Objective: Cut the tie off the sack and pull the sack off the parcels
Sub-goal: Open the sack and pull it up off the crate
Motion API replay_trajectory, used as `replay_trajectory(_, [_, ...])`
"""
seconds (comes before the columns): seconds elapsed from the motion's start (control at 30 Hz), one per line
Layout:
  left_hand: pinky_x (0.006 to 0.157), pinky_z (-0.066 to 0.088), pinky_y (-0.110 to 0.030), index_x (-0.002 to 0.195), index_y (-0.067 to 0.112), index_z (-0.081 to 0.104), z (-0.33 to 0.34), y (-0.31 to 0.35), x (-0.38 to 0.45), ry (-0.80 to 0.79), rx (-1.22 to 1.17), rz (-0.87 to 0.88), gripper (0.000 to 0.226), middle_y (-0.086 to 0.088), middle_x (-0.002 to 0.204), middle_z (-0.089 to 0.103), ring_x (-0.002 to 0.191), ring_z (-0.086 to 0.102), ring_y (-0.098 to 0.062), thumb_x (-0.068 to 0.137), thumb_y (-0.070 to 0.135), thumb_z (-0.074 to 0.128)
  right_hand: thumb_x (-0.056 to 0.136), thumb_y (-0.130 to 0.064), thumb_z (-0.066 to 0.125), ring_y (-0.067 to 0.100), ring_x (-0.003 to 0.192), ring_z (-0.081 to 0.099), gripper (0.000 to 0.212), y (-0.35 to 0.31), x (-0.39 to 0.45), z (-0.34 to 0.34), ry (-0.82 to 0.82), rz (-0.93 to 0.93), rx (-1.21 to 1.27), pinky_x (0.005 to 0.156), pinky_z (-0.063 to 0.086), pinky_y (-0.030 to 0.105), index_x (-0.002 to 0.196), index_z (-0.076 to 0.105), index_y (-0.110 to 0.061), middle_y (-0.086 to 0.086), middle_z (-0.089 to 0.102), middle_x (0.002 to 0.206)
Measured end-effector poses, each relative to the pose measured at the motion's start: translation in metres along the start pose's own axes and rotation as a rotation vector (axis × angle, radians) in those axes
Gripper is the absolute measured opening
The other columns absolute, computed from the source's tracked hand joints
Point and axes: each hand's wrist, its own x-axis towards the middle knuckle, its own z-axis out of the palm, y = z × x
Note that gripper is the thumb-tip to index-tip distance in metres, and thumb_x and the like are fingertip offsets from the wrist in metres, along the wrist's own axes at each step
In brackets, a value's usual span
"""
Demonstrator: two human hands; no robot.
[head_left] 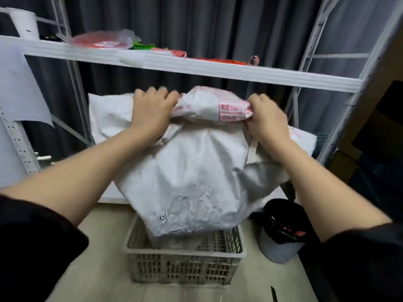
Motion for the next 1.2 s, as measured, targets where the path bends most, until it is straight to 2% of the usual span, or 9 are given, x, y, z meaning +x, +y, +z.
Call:
replay_trajectory(0.07, [0.072,0.034,-0.04,0.107,0.013,0.054,0.001,-0.001,0.005,-0.051,-0.04,0.034,0.029,-0.015,0.096,0.058,0.085,0.058,-0.035,0.079,0.012,0.061,0.073,-0.007,0.062,0.037,0.079,0.055,0.02,0.005,0.0,0.001,0.032,-0.102,-0.028,0.055,0.03,0.036,0.091,0.054,-0.006,0.015,0.056,0.091])
replay_trajectory(0.2, [0.066,0.027,-0.039,0.093,0.017,0.054,0.001,-0.004,0.003,0.266,0.071,0.001,0.015,-0.009,0.082,0.056,0.07,0.053,-0.029,0.083,0.022,0.064,0.072,-0.003,0.065,0.032,0.068,0.051,0.015,0.008,-0.012,0.007,0.369,-0.068,0.006,0.057,0.031,0.038,0.085,0.057,-0.007,0.015,0.056,0.078])
replay_trajectory(0.4, [0.069,0.027,-0.038,0.089,0.012,0.057,0.044,-0.01,-0.047,0.294,0.0,0.236,0.005,-0.009,0.077,0.055,0.065,0.054,-0.028,0.086,0.013,0.054,0.085,-0.006,0.053,0.026,0.071,0.035,0.015,0.015,-0.061,0.038,0.216,-0.448,0.092,0.062,0.028,0.038,0.097,0.045,-0.01,0.017,0.055,0.077])
replay_trajectory(0.57, [0.064,0.028,-0.037,0.09,0.011,0.049,0.064,-0.001,-0.065,0.312,0.006,0.37,0.014,-0.009,0.074,0.056,0.06,0.054,-0.027,0.082,0.003,0.042,0.081,-0.045,0.055,0.027,0.082,0.045,0.048,0.029,-0.109,0.057,-0.045,-0.594,0.153,0.069,0.035,0.039,0.108,0.044,-0.007,0.009,0.048,0.105])
replay_trajectory(0.77, [0.065,0.027,-0.035,0.09,0.01,0.047,0.085,0.006,-0.087,0.259,0.012,0.534,0.024,-0.006,0.07,0.049,0.056,0.049,-0.025,0.073,-0.003,0.036,0.081,-0.06,0.056,0.017,0.117,0.045,0.042,0.005,-0.116,0.066,-0.538,-0.146,0.473,0.09,0.032,0.03,0.099,0.054,-0.022,-0.004,0.049,0.129])
replay_trajectory(0.87, [0.068,0.03,-0.036,0.089,0.011,0.05,0.083,0.011,-0.091,0.212,-0.014,0.547,0.026,-0.006,0.071,0.05,0.057,0.049,-0.025,0.074,-0.004,0.036,0.061,-0.063,0.077,0.021,0.138,0.034,0.112,0.002,-0.114,0.081,-0.934,0.155,0.537,0.112,0.028,0.041,0.147,0.019,-0.021,-0.002,0.033,0.152])
replay_trajectory(0.93, [0.07,0.032,-0.035,0.086,0.011,0.057,0.079,0.017,-0.092,0.176,-0.023,0.586,0.025,-0.005,0.071,0.05,0.059,0.05,-0.024,0.078,-0.004,0.039,0.055,-0.067,0.077,0.025,0.136,0.039,0.127,-0.004,-0.116,0.09,-1.067,0.173,0.412,0.111,0.029,0.043,0.15,0.004,-0.028,0.002,0.04,0.149])
replay_trajectory(1.1, [0.09,0.037,-0.042,0.096,0.013,0.059,0.074,0.019,-0.101,-0.215,-0.179,0.74,0.041,-0.006,0.096,0.057,0.086,0.056,-0.025,0.079,0.048,0.045,0.075,-0.047,0.069,0.028,0.113,0.056,0.062,-0.022,-0.14,0.117,-0.923,0.059,0.136,0.09,0.036,0.038,0.119,0.041,-0.015,0.007,0.061,0.121])
replay_trajectory(1.2, [0.091,0.04,-0.04,0.104,0.015,0.058,0.067,0.016,-0.094,-0.428,-0.386,0.555,0.05,-0.008,0.12,0.053,0.103,0.057,-0.028,0.075,0.052,0.042,0.083,-0.033,0.062,0.03,0.106,0.056,0.034,-0.022,-0.147,0.123,-0.703,0.104,0.156,0.079,0.035,0.038,0.106,0.045,-0.014,0.007,0.062,0.111])
